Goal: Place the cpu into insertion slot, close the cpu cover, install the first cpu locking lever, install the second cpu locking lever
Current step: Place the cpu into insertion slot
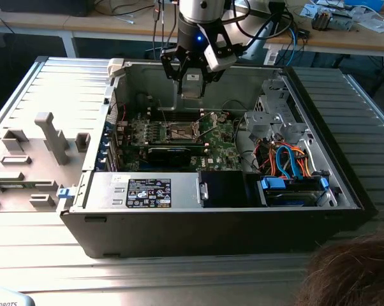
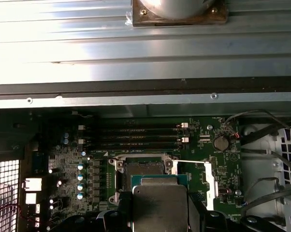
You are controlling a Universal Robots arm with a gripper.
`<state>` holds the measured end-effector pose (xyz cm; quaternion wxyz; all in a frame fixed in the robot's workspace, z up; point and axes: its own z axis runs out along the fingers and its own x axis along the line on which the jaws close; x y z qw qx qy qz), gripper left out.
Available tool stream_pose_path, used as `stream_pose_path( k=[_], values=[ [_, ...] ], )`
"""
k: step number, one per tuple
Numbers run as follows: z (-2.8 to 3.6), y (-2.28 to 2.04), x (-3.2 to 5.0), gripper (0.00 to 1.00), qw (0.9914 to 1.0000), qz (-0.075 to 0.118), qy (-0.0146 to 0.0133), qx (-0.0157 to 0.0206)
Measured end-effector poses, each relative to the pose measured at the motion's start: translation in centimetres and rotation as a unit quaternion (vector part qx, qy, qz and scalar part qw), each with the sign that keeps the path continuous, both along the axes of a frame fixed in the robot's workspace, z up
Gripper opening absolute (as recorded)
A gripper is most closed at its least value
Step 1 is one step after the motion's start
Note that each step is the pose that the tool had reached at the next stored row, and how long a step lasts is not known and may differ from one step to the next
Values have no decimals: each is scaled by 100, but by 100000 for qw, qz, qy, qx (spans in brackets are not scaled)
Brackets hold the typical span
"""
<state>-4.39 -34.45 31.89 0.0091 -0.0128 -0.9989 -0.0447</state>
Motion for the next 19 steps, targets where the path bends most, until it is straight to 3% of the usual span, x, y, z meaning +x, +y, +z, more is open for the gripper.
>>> stream_pose_path(
  k=[19],
  values=[
    [-130,-4,-77,55,100000,20,0,-1]
  ],
)
